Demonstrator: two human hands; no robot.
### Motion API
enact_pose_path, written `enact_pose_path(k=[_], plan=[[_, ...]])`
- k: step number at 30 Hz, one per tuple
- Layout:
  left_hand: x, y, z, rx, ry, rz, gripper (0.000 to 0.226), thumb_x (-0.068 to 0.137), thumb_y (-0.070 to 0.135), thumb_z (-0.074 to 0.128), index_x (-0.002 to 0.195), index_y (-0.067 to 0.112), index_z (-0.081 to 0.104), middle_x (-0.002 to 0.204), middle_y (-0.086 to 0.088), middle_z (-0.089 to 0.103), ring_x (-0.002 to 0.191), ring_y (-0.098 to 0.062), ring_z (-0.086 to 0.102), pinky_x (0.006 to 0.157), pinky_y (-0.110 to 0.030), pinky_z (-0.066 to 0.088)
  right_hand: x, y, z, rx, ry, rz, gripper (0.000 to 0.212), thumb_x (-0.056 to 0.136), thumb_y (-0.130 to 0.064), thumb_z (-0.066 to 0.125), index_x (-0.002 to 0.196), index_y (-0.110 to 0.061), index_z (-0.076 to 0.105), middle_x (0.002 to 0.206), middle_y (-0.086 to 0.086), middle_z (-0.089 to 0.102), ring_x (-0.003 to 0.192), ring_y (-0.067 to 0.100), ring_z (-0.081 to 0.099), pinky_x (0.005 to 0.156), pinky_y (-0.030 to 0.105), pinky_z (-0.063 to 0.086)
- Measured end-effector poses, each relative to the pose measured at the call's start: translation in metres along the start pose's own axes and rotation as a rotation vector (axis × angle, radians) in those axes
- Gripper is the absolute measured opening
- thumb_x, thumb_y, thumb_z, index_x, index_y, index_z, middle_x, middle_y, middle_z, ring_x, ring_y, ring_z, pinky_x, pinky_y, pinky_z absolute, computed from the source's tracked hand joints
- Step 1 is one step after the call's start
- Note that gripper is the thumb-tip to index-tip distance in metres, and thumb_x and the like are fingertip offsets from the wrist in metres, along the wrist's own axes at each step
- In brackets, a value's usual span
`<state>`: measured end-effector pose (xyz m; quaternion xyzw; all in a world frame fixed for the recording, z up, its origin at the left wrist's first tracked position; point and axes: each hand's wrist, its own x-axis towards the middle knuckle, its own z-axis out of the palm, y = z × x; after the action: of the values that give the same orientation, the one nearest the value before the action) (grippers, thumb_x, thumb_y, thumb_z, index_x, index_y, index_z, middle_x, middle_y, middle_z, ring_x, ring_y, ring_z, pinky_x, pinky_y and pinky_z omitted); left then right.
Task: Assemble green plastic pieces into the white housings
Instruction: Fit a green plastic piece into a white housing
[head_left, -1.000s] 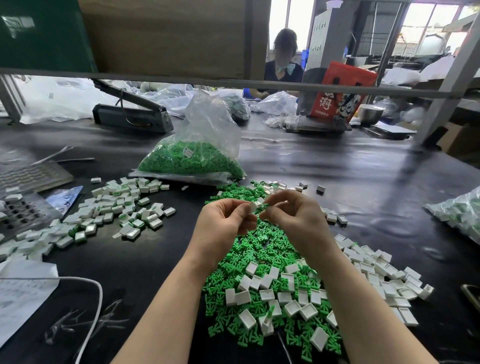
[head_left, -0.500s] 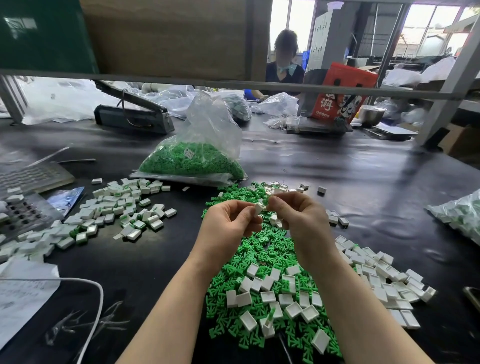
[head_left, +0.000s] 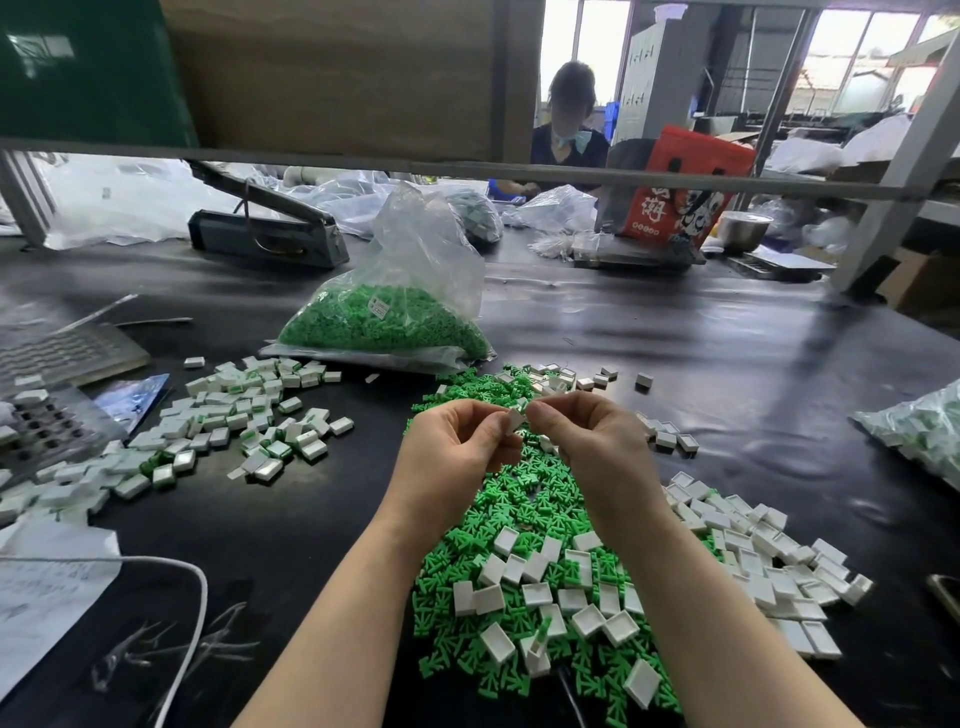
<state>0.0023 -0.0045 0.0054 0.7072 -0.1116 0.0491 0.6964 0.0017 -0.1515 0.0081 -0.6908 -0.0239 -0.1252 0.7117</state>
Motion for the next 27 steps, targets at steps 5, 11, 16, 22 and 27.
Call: enact_pose_path(k=[5,11,16,22,27], plan=[[0.001,-0.003,-0.005,0.236,0.012,0.089,0.010,0.094,0.020,0.062,0.087,0.018,0.069,0.074,-0.008,0.070,0.074,-0.030,0.066,0.072,-0.046,0.057,0.000,-0.003,-0.005,-0.232,-0.093,-0.121,0.007,0.088,-0.012,0.070,0.083,-0.008,0.070,0.079,0.016,0.068,0.072,0.029,0.063,0.067,0.038,0.054],[0.000,-0.001,-0.005,0.325,-0.041,0.077,0.009,0.094,0.023,0.063,0.088,0.018,0.067,0.077,-0.016,0.065,0.064,-0.013,0.053,0.063,-0.041,0.049,0.003,-0.001,-0.013,-0.479,-0.224,-0.199,0.012,0.092,-0.012,0.065,0.082,-0.006,0.065,0.076,0.019,0.065,0.060,0.023,0.055,0.056,0.032,0.047],[0.000,0.002,-0.009,0.282,-0.102,0.004,0.008,0.091,0.020,0.068,0.091,0.012,0.067,0.076,-0.008,0.064,0.066,-0.012,0.054,0.067,-0.040,0.051,0.003,0.000,-0.015,-0.491,-0.296,-0.177,0.011,0.093,-0.013,0.064,0.084,-0.009,0.063,0.073,0.014,0.067,0.055,0.009,0.051,0.050,0.018,0.040],[0.000,0.004,-0.013,0.253,-0.109,-0.017,0.005,0.089,0.013,0.070,0.087,0.009,0.071,0.080,-0.018,0.071,0.066,-0.016,0.060,0.073,-0.044,0.055,0.002,0.000,-0.014,-0.605,-0.362,-0.228,0.014,0.095,-0.017,0.062,0.081,-0.014,0.063,0.066,-0.004,0.066,0.047,-0.002,0.049,0.048,0.011,0.036],[0.002,0.001,-0.014,0.241,-0.157,-0.037,0.006,0.089,0.010,0.068,0.085,0.013,0.071,0.075,-0.008,0.071,0.066,-0.012,0.062,0.072,-0.036,0.056,0.003,0.002,-0.018,-0.706,-0.435,-0.139,0.023,0.100,-0.024,0.054,0.080,-0.018,0.063,0.069,0.000,0.068,0.051,-0.001,0.048,0.053,0.018,0.037]])
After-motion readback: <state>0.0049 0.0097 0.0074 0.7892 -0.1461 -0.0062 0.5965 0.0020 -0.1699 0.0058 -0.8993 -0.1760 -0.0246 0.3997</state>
